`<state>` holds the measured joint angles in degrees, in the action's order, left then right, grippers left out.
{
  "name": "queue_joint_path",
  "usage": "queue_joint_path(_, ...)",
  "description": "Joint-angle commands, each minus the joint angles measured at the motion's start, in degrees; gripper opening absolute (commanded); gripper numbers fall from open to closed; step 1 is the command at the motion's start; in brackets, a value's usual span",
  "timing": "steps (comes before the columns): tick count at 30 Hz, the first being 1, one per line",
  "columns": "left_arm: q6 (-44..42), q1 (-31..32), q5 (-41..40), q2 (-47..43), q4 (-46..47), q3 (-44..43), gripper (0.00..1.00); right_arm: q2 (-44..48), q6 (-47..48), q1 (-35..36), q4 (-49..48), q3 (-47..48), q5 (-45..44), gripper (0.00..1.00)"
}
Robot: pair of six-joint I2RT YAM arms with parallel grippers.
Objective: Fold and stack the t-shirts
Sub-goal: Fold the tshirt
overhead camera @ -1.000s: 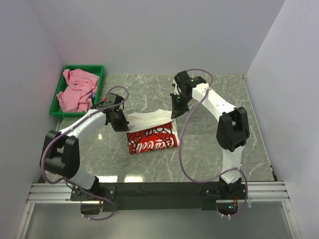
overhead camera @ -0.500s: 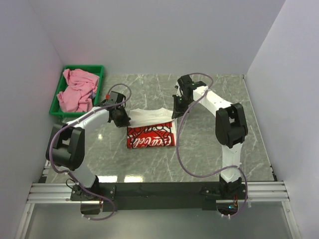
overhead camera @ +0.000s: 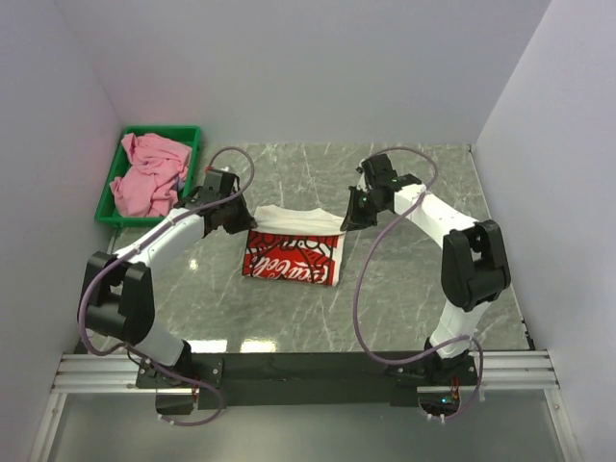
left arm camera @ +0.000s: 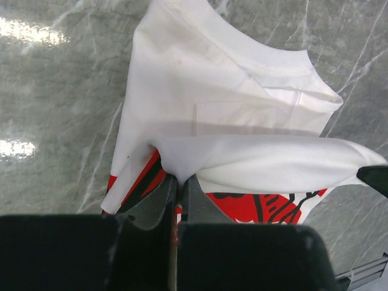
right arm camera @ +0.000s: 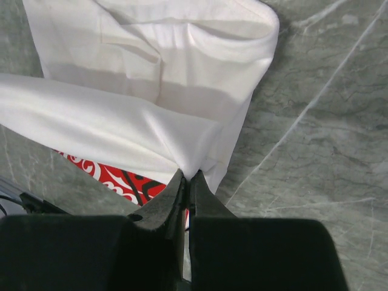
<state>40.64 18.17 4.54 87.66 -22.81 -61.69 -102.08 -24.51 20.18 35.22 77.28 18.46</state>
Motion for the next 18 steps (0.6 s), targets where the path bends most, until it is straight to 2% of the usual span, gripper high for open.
queue_joint_path(1, -2.6, 0.2, -1.5, 0.7, 3.8, -1.7, 0.01, 3.9, -1.4, -1.3, -4.4, -3.4, -3.3, 0.00)
queue_joint_path(4, -2.4, 0.2, -1.6, 1.0, 4.8, -1.7, 0.01, 5.2, -2.5, -1.6, -5.5, -5.4, -4.0, 0.00)
queue_joint_path(15, -2.0, 0.2, -4.4, 8.7, 5.2, -3.8, 0.01, -2.0, -2.4, -2.6, -6.6, -3.3, -3.7, 0.00)
queue_joint_path(16, -2.0, 0.2, -4.4, 9.1, 5.4, -4.0, 0.01, -2.5, -2.3, -2.7, -6.7, -3.0, -3.6, 0.02)
queue_joint_path(18, -2.1, 0.2, -4.7, 10.1, 6.0, -4.3, 0.07, -3.7, -2.1, -2.7, -6.7, -2.2, -3.6, 0.14)
